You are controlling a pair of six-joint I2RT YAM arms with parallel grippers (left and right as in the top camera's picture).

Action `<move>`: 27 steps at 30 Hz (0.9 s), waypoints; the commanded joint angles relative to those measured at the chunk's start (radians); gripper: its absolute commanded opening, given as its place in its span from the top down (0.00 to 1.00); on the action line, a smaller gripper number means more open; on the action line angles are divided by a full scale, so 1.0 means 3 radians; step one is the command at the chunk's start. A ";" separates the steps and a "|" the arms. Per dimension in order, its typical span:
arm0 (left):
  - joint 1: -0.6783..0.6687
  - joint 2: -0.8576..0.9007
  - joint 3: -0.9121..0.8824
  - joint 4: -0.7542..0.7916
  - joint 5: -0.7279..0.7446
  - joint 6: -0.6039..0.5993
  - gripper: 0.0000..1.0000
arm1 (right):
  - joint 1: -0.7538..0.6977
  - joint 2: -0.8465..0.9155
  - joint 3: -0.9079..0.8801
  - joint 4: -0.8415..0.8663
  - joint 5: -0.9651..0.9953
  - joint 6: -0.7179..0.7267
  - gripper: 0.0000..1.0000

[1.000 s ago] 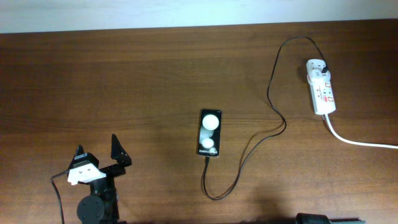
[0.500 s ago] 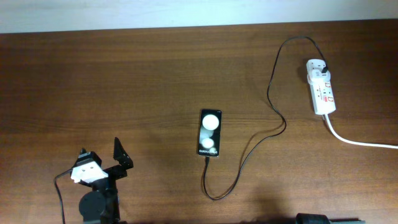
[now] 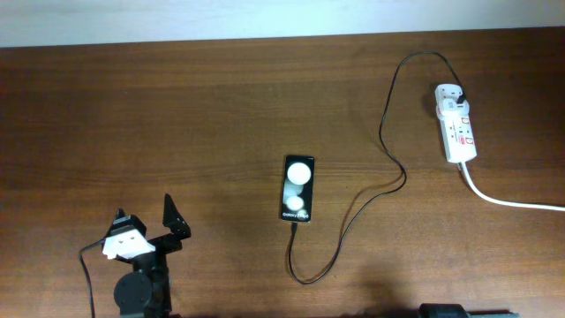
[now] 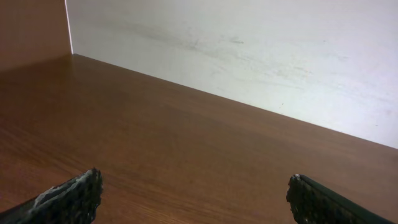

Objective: Plug charger to phone and switch on socket

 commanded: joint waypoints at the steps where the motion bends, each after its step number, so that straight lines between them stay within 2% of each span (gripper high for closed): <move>1: -0.0033 -0.0017 -0.0028 0.0017 -0.0023 0.0019 0.01 | 0.0103 -0.0028 -0.0014 0.0011 0.0056 -0.0075 0.41; 8: -0.0033 -0.0014 -0.0028 0.0015 -0.0023 0.0019 0.01 | 0.0086 -0.0028 -0.0017 0.0009 0.0097 -0.0078 0.40; 11: -0.0033 -0.0013 -0.0028 0.0013 -0.0058 0.0036 0.01 | -0.0072 -0.0028 -0.0084 0.0017 0.0104 -0.0075 0.40; 14: -0.0033 -0.0009 -0.0024 -0.0046 0.0547 0.1008 0.01 | -0.0131 -0.0028 -0.0244 0.0107 0.0090 -0.0062 0.40; 16: -0.0033 -0.0008 -0.0024 -0.0045 0.0568 0.1019 0.01 | -0.0131 -0.0028 -0.0268 0.0120 0.0092 -0.0062 0.38; 17: -0.0033 -0.0008 -0.0024 -0.0045 0.0558 0.1019 0.01 | -0.0130 -0.0028 -0.0268 0.0120 0.0092 -0.0062 0.35; 18: -0.0033 -0.0008 -0.0024 -0.0045 0.0557 0.1019 0.01 | -0.0130 -0.0028 -0.0268 0.0116 0.0092 -0.0064 0.01; 21: -0.0033 -0.0008 -0.0024 -0.0045 0.0557 0.1019 0.01 | -0.0131 -0.0028 -0.0271 0.0126 0.0154 -0.0065 0.01; 23: -0.0033 -0.0008 -0.0024 -0.0045 0.0557 0.1019 0.01 | -0.0131 -0.0025 -0.0352 0.0127 0.0640 -0.0065 0.01; 27: -0.0033 -0.0008 -0.0024 -0.0045 0.0557 0.1019 0.01 | -0.0131 -0.0025 -0.0890 0.0103 0.0816 -0.0064 0.01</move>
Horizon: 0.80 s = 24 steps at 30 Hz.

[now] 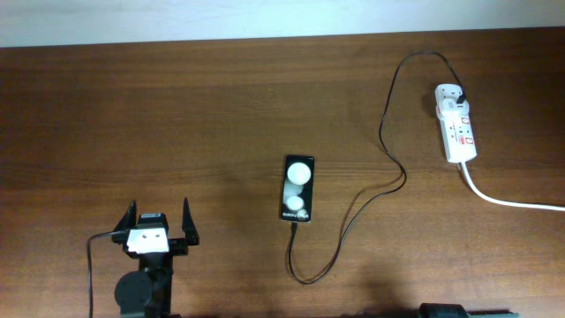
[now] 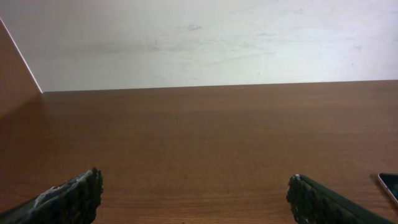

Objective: Plug charger to phone and switch on socket

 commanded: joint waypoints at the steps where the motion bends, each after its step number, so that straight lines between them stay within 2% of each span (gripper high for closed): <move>1: -0.0014 -0.0009 -0.0024 -0.0003 0.0048 0.0065 0.01 | -0.0006 -0.0025 -0.0472 -0.0036 0.0182 0.0023 0.01; 4: -0.0014 -0.0009 -0.0024 -0.0003 0.0048 0.0065 0.01 | -0.0006 -0.0025 -0.1413 0.0009 0.0182 0.0024 0.01; 10: -0.0014 -0.0009 -0.0024 -0.0003 0.0048 0.0065 0.01 | -0.0006 -0.0025 -0.2738 0.0529 0.0182 0.0023 0.01; 15: -0.0014 -0.0009 -0.0024 -0.0003 0.0048 0.0065 0.01 | -0.0005 -0.0025 -0.3254 0.0647 0.0182 0.0023 0.01; 19: -0.0014 -0.0009 -0.0024 -0.0003 0.0048 0.0065 0.01 | -0.0004 -0.0027 -0.3773 0.1293 0.0195 0.0019 0.01; 24: -0.0014 -0.0009 -0.0024 -0.0003 0.0048 0.0065 0.01 | 0.0122 -0.0029 -0.3774 0.1058 0.0446 0.0020 0.01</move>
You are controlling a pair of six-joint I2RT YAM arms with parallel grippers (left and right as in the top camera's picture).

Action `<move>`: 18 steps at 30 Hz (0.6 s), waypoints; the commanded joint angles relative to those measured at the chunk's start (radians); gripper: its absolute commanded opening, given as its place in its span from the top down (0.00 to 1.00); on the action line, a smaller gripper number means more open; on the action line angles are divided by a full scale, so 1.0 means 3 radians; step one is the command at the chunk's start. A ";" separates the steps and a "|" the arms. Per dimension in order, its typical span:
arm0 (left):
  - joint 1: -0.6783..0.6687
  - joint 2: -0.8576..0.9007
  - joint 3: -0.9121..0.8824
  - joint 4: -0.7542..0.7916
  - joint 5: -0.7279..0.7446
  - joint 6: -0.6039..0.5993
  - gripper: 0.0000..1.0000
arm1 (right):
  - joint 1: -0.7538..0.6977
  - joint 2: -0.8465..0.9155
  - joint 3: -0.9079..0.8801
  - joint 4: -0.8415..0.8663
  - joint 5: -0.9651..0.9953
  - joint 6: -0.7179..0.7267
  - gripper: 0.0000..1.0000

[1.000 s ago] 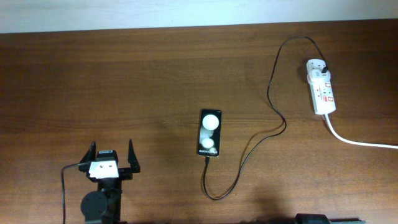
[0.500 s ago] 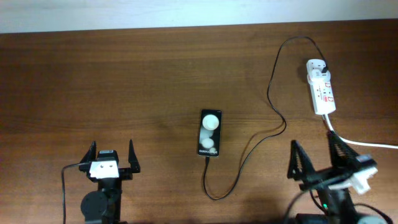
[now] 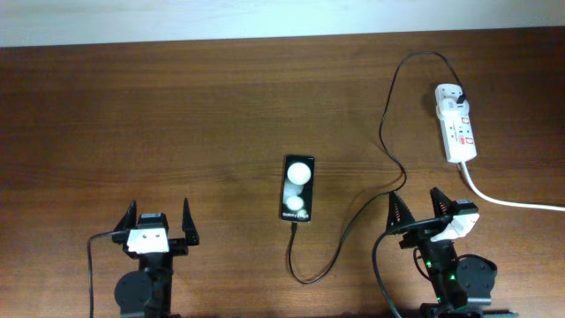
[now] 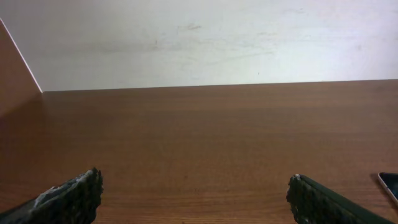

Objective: Plug charger to phone and switch on socket

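A black phone point(image 3: 297, 189) lies face up mid-table, and its corner shows at the right edge of the left wrist view point(image 4: 390, 183). The black charger cable point(image 3: 388, 150) runs from the phone's near end, loops toward the front and goes up to a plug in the white power strip point(image 3: 457, 131) at the far right. My left gripper point(image 3: 159, 217) stands open near the front left, nothing between its fingers point(image 4: 71, 198). My right gripper point(image 3: 415, 208) stands open at the front right, close to the cable.
The power strip's white lead point(image 3: 508, 199) trails off the right edge. A white wall point(image 4: 205, 43) borders the far side of the brown table point(image 3: 177, 115).
My right arm has come into the overhead view at the front right, gripper open. The left gripper, phone, cable and power strip have not moved.
My left gripper stood open at the front left, turned toward the far left corner, and the right arm was out of view. Then the left gripper faced straight toward the far wall. Now the right gripper stands open beside the cable.
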 commanded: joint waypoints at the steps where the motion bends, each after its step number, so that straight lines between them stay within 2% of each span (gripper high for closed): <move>1: -0.0014 -0.0008 -0.0024 0.0006 0.0048 0.0064 0.01 | 0.0142 -0.0032 -0.0024 -0.0029 0.0117 -0.0010 0.01; 2: -0.0014 -0.0008 -0.0024 0.0006 0.0048 0.0064 0.01 | 0.0175 -0.0032 -0.0024 -0.0032 0.0117 -0.0179 0.01; 4: -0.0014 -0.0008 -0.0024 0.0006 0.0048 0.0064 0.01 | 0.0238 -0.0032 -0.0024 -0.0033 0.0117 -0.1021 0.01; 18: -0.0014 -0.0008 -0.0024 0.0006 0.0048 0.0064 0.01 | 0.0238 -0.0032 -0.0024 -0.0031 0.0167 -0.1072 0.02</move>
